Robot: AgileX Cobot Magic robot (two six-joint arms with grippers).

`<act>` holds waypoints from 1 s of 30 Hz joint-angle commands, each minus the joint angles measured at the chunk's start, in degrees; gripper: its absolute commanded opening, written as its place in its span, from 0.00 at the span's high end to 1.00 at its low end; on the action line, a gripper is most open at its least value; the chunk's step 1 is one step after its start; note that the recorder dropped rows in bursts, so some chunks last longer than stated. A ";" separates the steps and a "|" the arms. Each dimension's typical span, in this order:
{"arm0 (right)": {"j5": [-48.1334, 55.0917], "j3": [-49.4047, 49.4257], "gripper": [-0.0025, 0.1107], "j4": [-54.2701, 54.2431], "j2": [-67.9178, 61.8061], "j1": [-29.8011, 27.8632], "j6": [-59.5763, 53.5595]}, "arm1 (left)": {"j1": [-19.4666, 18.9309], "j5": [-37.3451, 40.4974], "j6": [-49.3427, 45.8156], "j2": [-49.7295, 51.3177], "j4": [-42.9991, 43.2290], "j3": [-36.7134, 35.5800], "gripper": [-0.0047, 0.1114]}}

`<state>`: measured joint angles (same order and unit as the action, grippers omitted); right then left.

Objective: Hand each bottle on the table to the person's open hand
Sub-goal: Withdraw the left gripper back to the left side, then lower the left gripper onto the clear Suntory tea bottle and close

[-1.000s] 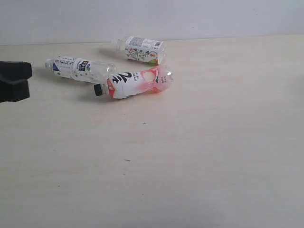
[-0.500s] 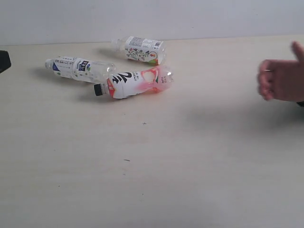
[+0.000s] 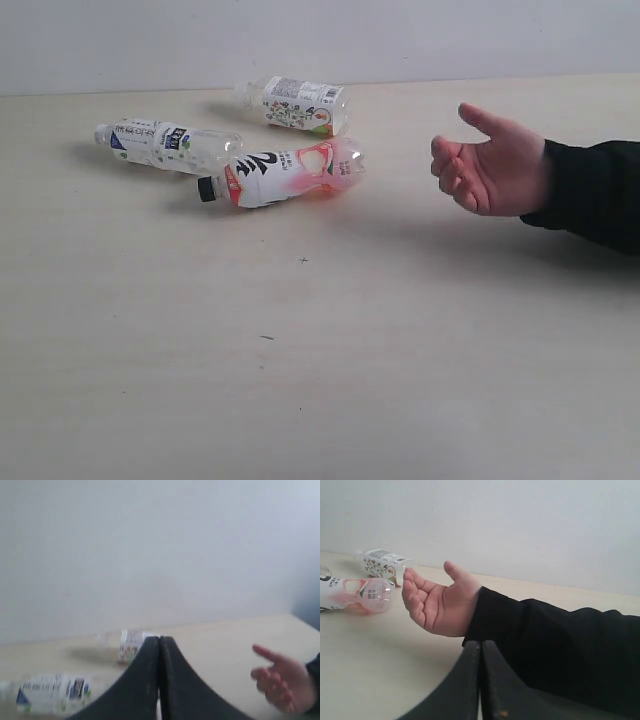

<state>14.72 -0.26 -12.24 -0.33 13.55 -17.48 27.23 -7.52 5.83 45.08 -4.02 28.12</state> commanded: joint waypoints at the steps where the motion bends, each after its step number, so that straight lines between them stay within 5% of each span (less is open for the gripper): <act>1: -0.68 0.26 0.98 0.14 0.33 -0.20 -0.16 | -0.13 -1.71 -0.27 4.96 1.49 9.66 0.96; 10: -0.68 0.26 0.98 0.14 0.33 -0.20 -0.16 | -4.52 29.04 -12.70 31.55 4.36 45.06 0.96; 22: -0.68 0.26 0.98 0.14 0.33 -0.20 -0.27 | -11.83 62.26 -37.65 62.20 5.31 77.66 0.96; 25: -0.68 0.26 0.98 0.14 0.33 -0.20 -0.27 | -12.38 74.94 -56.17 71.98 5.31 85.27 0.96; 30: -0.68 0.26 0.98 0.14 0.33 -0.20 -0.27 | -12.38 73.76 -83.34 78.30 5.60 85.39 0.96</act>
<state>14.72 -0.26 -12.24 -0.33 13.55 -17.48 14.86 66.32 -66.34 122.20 1.25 112.96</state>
